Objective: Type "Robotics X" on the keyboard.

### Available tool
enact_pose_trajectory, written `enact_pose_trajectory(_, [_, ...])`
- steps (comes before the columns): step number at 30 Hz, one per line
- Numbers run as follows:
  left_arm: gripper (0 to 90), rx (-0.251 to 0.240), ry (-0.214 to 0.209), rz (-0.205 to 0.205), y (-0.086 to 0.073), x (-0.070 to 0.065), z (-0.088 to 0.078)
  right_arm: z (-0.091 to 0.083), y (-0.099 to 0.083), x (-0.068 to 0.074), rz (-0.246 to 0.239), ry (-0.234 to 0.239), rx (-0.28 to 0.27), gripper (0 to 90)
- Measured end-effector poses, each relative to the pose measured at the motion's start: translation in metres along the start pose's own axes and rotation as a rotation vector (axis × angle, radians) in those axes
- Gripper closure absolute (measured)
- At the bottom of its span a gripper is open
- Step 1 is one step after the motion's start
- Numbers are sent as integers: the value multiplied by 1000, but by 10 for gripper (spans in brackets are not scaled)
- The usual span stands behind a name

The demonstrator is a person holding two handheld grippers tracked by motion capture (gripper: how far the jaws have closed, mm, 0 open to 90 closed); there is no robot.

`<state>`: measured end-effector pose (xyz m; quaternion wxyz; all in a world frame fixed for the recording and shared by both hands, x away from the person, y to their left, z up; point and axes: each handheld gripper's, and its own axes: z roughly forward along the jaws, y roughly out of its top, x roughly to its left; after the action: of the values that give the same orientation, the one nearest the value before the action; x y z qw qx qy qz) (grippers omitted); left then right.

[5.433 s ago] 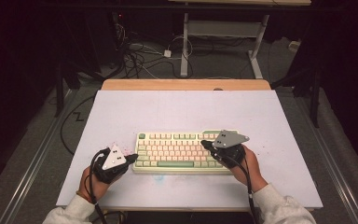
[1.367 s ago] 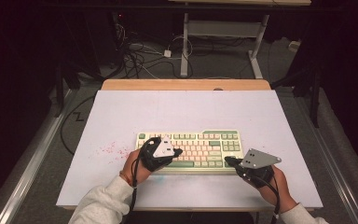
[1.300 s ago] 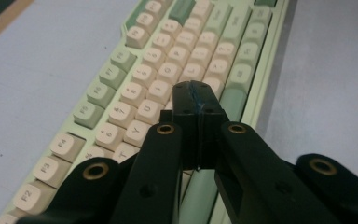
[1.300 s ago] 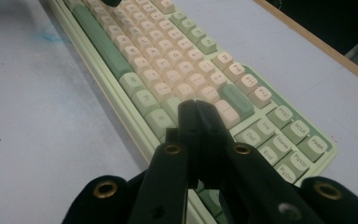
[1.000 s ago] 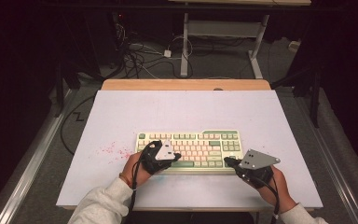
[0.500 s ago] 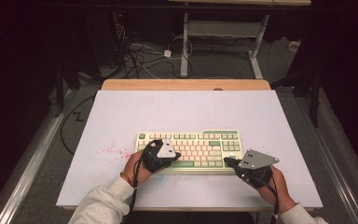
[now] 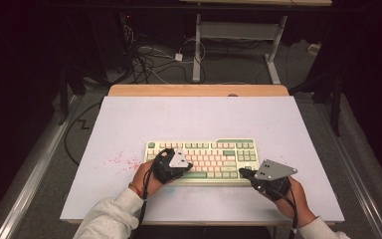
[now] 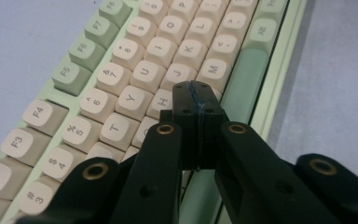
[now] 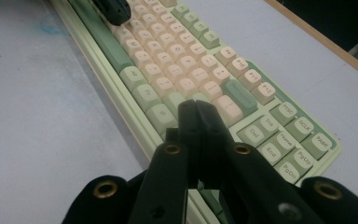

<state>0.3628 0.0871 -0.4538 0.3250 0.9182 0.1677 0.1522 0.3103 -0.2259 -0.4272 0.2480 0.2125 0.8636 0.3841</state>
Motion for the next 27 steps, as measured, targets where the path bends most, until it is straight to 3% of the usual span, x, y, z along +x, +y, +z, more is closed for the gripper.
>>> enact_pose_trajectory(2, [876, 2, 11, 11, 1, -1, -1, 0, 0, 0, -4, 0, 2, 900])
enact_pose_trajectory(7, [875, -46, 40, 15, 3, -1, -12, -2, 1, -1, -6, -6, -8, 900])
enact_pose_trajectory(27, [875, -120, 86, -2, -1, 2, -33, -4, 2, -3, -3, -12, -20, 900])
